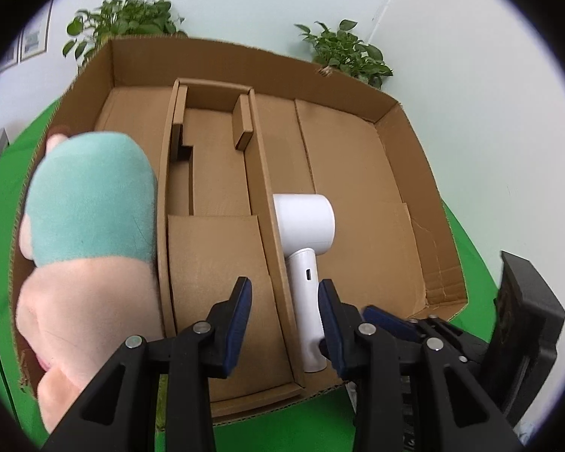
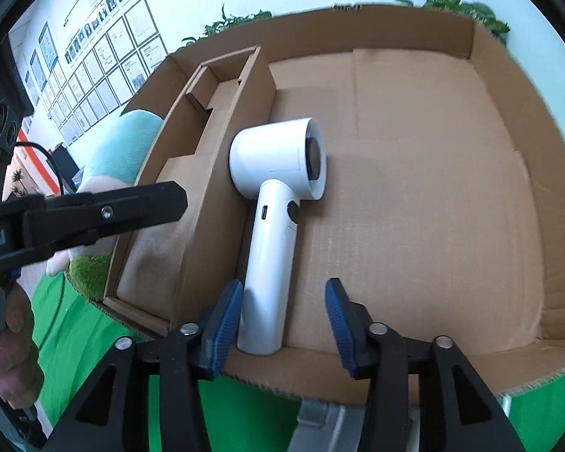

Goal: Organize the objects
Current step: 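Open both grippers to release the hair dryer and withdraw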

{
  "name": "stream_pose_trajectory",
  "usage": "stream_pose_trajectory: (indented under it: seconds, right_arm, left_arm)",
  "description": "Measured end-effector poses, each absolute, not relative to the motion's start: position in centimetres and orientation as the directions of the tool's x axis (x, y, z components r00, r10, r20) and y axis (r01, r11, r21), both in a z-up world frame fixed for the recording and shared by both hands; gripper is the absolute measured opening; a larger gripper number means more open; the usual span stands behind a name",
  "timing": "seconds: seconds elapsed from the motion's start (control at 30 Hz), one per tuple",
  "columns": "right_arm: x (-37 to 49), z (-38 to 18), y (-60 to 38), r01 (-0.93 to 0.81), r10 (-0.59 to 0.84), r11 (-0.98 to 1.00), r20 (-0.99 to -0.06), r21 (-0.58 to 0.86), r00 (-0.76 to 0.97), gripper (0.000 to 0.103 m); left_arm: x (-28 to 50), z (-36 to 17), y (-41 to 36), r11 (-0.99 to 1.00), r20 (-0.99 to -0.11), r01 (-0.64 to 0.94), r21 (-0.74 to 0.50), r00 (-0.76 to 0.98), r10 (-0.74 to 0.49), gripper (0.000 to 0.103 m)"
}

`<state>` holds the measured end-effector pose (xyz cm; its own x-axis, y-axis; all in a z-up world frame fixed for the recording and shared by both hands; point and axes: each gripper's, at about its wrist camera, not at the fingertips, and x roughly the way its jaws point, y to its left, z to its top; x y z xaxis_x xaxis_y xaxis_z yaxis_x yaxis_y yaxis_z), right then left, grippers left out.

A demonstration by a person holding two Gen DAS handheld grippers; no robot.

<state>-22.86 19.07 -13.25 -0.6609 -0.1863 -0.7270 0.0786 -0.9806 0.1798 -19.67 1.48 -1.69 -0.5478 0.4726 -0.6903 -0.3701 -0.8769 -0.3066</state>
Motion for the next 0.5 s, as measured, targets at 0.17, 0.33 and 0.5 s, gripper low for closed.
stream_pose_trajectory:
  seconds: [0.17,0.33,0.5]
  right_arm:
    - [-18.9,-12.2,18.0,0.048,-0.013,-0.998,-0.675,-0.032,-0.737,0.082]
    - [-14.2,-11.6,18.2,0.023,0.018,-0.998,-0.589,-0.062,-0.808,0.102]
    - [-10.8,-10.7,19.5,0.006,-0.016,-1.000,-0.548,0.021,-0.836,0.102]
  left_arm:
    - [-16.5,0.3,1.5,-0.899,-0.584,-0.384,-0.209,-0.689,0.430,0.060]
    - [-11.7,1.3,0.4,-0.934,-0.449,-0.337,-0.118,-0.821,0.353,0.081]
    - [-8.2,1.1,-0.2,-0.943,-0.417,-0.312,-0.114,-0.846,0.331,0.081]
